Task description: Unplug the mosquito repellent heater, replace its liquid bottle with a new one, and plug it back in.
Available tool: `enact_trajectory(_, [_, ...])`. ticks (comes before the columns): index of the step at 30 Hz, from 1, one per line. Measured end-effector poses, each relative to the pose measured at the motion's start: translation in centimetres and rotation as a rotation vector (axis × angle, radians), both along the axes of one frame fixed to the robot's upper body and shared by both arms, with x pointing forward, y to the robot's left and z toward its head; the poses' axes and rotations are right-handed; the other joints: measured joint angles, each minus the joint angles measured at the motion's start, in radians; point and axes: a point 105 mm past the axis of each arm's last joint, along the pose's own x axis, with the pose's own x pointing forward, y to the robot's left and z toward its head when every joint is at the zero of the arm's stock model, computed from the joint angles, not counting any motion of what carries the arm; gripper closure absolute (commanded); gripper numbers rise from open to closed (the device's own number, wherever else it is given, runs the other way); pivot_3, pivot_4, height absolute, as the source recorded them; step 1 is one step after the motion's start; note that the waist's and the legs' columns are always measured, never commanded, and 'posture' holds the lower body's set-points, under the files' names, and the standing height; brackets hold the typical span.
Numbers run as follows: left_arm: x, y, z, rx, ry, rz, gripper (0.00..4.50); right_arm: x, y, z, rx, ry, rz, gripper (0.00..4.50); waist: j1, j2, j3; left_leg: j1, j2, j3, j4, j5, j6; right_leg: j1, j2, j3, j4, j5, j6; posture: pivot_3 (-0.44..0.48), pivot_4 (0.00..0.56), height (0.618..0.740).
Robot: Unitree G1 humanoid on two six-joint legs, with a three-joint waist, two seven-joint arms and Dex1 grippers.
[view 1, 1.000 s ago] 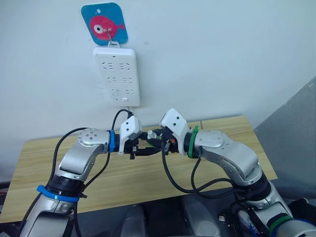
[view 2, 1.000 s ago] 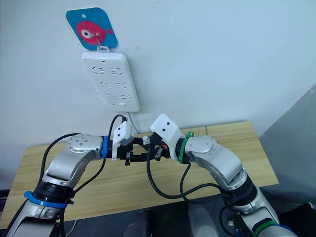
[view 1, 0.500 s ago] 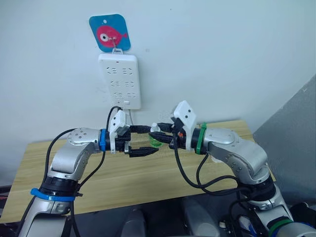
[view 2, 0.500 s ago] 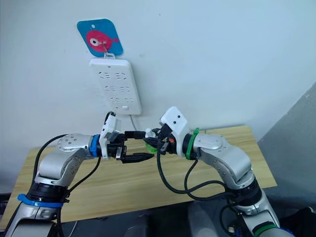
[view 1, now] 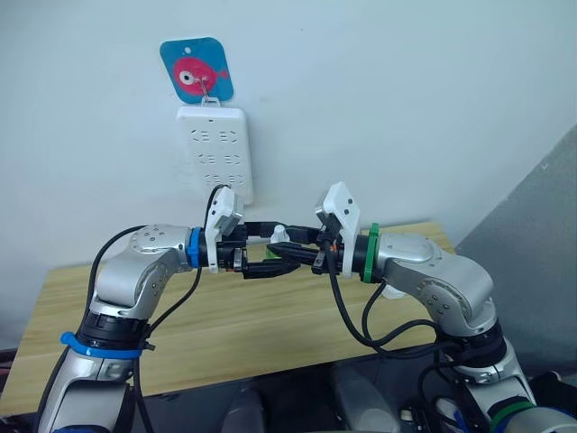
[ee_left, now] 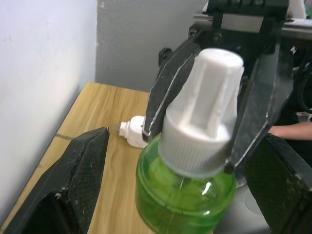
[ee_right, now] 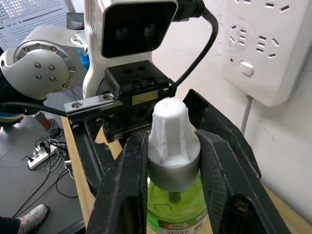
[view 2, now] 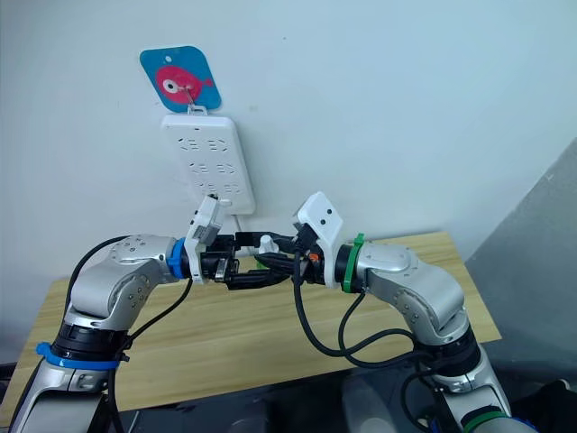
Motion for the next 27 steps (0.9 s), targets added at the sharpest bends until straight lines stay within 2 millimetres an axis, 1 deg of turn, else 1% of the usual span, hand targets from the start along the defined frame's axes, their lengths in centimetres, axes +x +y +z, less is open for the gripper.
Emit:
enact_trajectory(8, [-0.30, 0.36, -0.73, 0.054, 0.011, -0.015, 0.27, -0.22, 0.15, 0.14, 0.014, 0.007, 0.016, 3.41, -0.001, 0.000, -0.004, 0.000, 0.000, -0.001, 0.000, 0.000, 0.000, 0.000, 0.001, 0.000, 0.000, 0.000, 0.000, -0.189, 0.092, 0.736])
enact_trajectory(17, [-0.36, 0.40, -0.79, 0.061, 0.007, -0.024, 0.27, -0.21, 0.12, 0.14, 0.014, 0.007, 0.016, 3.41, -0.001, 0.001, -0.010, 0.000, 0.000, -0.001, 0.000, 0.000, 0.000, 0.000, 0.001, 0.000, 0.000, 0.000, -0.001, -0.187, 0.093, 0.736])
enact_trajectory(20, [-0.39, 0.32, -0.79, 0.057, 0.008, -0.027, 0.90, -0.22, 0.12, 0.15, 0.015, 0.007, 0.016, 3.41, -0.001, 0.001, -0.012, 0.000, 0.000, -0.001, 0.000, 0.000, 0.000, 0.000, 0.001, 0.000, 0.000, 0.000, -0.001, -0.185, 0.093, 0.736])
enact_trajectory(22, [-0.41, 0.22, -0.79, 0.051, 0.010, -0.029, 1.47, -0.22, 0.13, 0.15, 0.015, 0.007, 0.017, 3.41, -0.001, 0.001, -0.014, 0.000, 0.000, -0.001, 0.000, 0.000, 0.000, 0.000, 0.001, 0.000, 0.000, 0.000, -0.001, -0.185, 0.093, 0.736])
enact_trajectory(24, [-0.47, 0.13, -0.75, 0.049, 0.008, -0.034, 2.15, -0.19, 0.10, 0.19, 0.017, 0.007, 0.015, 3.41, -0.001, 0.002, -0.015, 0.000, 0.000, -0.002, 0.000, 0.000, 0.000, 0.000, 0.002, 0.000, 0.000, 0.000, -0.001, -0.185, 0.093, 0.736])
enact_trajectory(27, [-0.46, 0.02, -0.72, 0.044, 0.005, -0.034, 2.21, -0.16, 0.04, 0.25, 0.020, 0.007, 0.013, 3.41, -0.001, 0.003, -0.017, 0.000, 0.000, -0.002, 0.000, 0.000, 0.000, 0.000, 0.002, 0.000, 0.000, 0.000, -0.001, -0.185, 0.093, 0.736])
